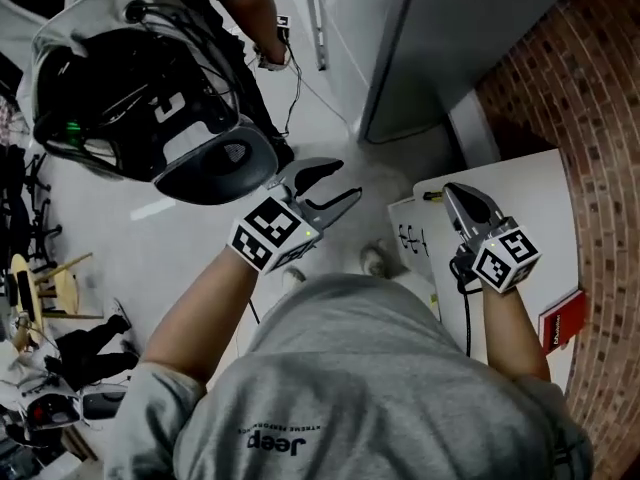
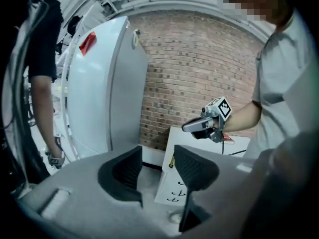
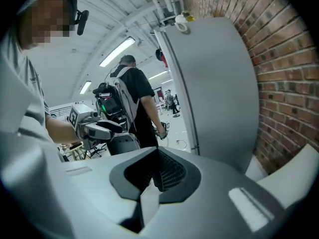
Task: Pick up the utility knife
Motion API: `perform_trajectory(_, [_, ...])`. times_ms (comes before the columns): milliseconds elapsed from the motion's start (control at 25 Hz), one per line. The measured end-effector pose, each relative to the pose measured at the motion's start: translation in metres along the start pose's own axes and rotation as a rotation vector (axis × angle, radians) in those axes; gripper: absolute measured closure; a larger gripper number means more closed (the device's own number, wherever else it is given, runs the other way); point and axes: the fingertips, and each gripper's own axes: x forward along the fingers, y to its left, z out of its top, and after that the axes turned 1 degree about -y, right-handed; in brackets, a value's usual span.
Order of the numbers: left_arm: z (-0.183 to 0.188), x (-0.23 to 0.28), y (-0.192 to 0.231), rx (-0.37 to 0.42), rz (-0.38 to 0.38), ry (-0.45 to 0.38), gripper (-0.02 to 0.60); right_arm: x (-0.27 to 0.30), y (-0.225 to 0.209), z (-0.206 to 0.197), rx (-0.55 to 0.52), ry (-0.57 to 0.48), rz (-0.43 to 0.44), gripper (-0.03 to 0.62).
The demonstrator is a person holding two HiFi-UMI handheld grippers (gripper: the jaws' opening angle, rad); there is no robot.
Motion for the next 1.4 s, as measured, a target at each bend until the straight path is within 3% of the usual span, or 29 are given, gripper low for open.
perform_trajectory(320, [-0.002, 0.127, -0.052, 0.125, -0.218, 0.159, 0.377, -0.090, -0.080, -0.036, 0.112, -0.044, -0.205, 0.585])
perform_trajectory(600, [-0.039, 0.223, -0.090, 0.197, -0.323, 0.366, 0.377, -0.139, -0.120, -0.063, 0.148, -0.055, -0.289, 0.585])
perform_trajectory(1080, [-0.120, 0.325, -0.112, 0.285, -0.361, 0.703, 0.377, -0.170, -0.155, -0.102, 0.160, -0.033, -0.325, 0.583])
perform_trajectory(1240, [-0.136, 0.345, -0.112, 0.318, -0.354, 0.757, 0.376, -0.177, -0.164, -0.109, 0.183, -0.035, -0.331, 0.583])
perform_trajectory(1280, [-0.138, 0.351, -0.110, 0.332, -0.341, 0.762, 0.427, -0.179, -0.169, -0.111, 0.190, -0.036, -0.334, 0.584])
perform_trajectory(1400, [-0.139, 0.360, -0.108, 0.363, -0.315, 0.771, 0.465, -0.184, -0.177, -0.116, 0.202, -0.038, -0.333, 0.584])
